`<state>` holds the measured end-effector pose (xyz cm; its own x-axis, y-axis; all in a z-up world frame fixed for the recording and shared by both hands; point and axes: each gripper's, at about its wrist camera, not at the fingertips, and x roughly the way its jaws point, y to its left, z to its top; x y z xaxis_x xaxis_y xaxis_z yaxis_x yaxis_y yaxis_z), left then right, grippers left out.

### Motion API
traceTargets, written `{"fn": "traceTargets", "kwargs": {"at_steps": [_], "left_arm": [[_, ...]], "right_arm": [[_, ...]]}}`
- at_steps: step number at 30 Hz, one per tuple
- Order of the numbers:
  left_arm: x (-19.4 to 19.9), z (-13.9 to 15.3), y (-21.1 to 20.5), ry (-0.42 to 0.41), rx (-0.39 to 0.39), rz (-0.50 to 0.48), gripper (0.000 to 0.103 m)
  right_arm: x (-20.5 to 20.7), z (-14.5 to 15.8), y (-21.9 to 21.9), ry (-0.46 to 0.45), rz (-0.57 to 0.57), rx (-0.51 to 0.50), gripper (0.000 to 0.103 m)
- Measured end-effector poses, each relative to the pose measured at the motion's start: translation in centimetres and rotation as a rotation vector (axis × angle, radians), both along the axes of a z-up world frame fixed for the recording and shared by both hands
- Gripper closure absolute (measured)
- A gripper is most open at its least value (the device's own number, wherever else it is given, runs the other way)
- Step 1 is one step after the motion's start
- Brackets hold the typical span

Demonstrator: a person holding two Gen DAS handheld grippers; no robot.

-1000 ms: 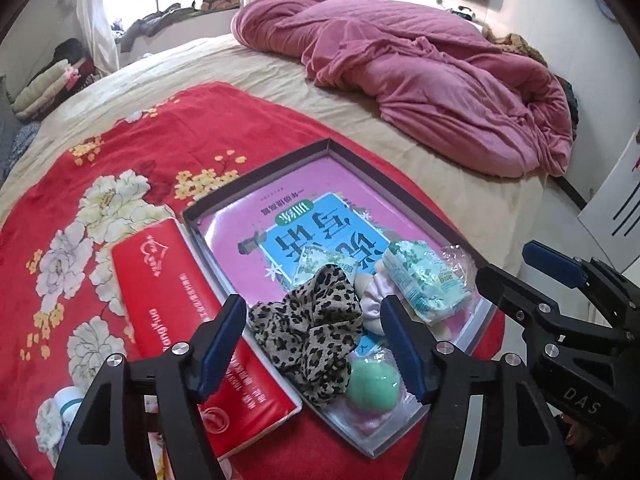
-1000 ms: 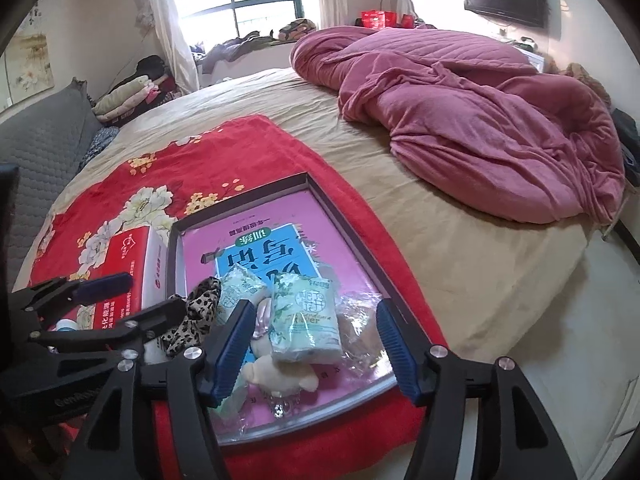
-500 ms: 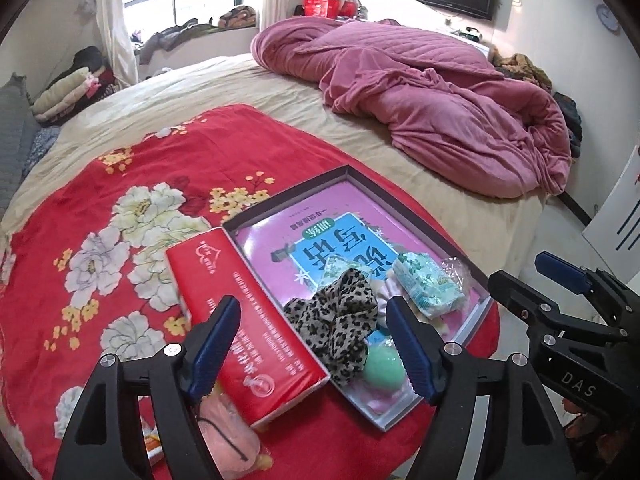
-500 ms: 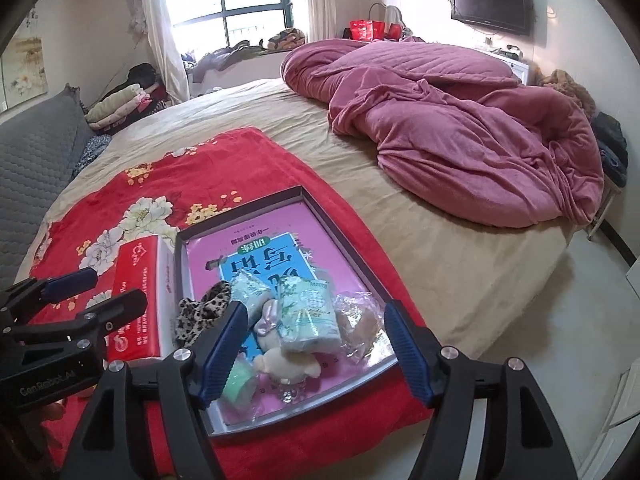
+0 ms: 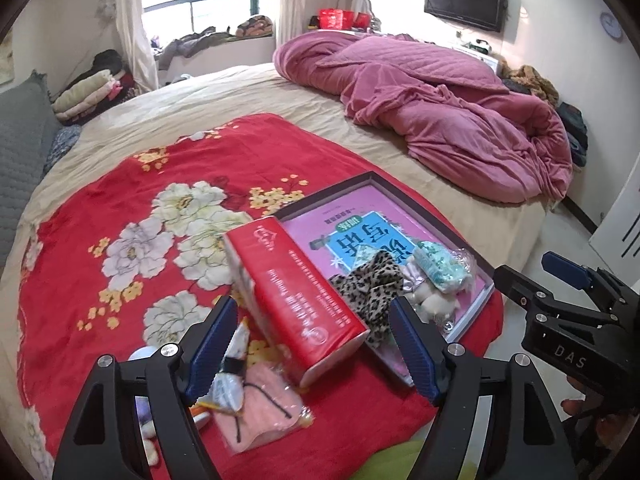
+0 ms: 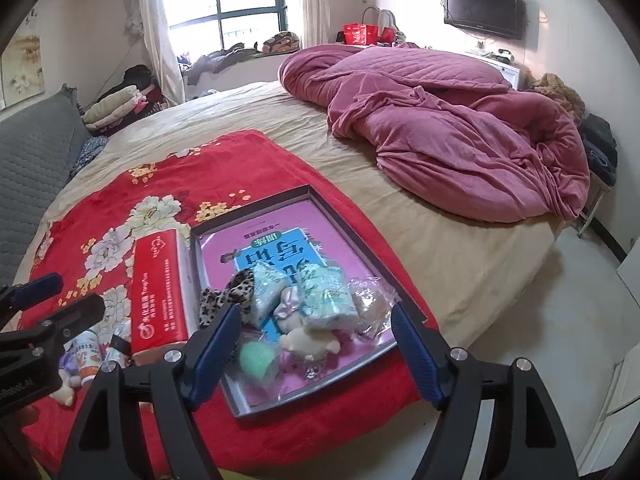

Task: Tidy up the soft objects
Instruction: 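Withdraw both open tools from the tray back toward the remaining pile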

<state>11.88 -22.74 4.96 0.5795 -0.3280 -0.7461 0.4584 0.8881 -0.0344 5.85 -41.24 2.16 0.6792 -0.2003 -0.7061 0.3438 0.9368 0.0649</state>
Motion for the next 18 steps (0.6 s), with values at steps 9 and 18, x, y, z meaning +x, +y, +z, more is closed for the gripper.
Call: {"fn": "traceTargets", "kwargs": {"at_steps": [9,18], "left_arm": [[-1.8,0.9,3.2,-0.011,-0.004,0.029,0.024],[-3.7,1.8,7.6,-0.037,0.004,0.087,0.024]], "right_arm": [[-1.4,1.9,2.9,-0.018,0.023,-0.001,0.026],[-2.6,3.1,7.0,-0.035,0.085,-0.014,0.026]]}}
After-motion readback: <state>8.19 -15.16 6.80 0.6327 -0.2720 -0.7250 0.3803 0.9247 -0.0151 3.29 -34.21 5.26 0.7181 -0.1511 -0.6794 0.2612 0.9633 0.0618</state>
